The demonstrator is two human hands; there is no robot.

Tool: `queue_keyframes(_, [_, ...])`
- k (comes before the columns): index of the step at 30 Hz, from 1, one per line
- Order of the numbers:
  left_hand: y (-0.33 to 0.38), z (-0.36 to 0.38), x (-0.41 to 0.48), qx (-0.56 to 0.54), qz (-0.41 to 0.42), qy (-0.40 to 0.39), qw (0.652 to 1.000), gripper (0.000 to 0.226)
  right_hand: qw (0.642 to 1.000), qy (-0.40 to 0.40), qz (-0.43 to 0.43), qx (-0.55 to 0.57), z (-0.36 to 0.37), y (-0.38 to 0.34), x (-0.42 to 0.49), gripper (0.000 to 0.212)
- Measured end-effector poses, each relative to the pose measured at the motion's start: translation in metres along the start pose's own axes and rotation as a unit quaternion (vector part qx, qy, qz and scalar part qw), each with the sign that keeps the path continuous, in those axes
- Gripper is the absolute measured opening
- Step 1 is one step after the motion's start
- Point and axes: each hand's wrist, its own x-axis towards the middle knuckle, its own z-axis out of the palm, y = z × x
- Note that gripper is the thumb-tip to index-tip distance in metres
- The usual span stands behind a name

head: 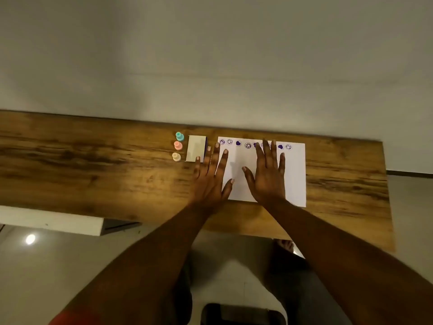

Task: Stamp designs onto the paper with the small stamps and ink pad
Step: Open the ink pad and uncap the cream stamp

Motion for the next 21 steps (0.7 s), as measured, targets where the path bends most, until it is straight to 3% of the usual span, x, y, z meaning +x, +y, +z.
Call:
queue_keyframes(13, [-0.03,0.043,0.007,0.005,0.014,0.06,0.998,0.08,0.996,0.068,-0.039,0.05,0.029,0.001,0.03,0.078])
queue_keyframes(21, [-0.036,0.043,-0.015,0.038,0.019,0.081,0.996,0.079,0.995,0.072,-0.038,0.06,0.053,-0.004,-0.018,0.081])
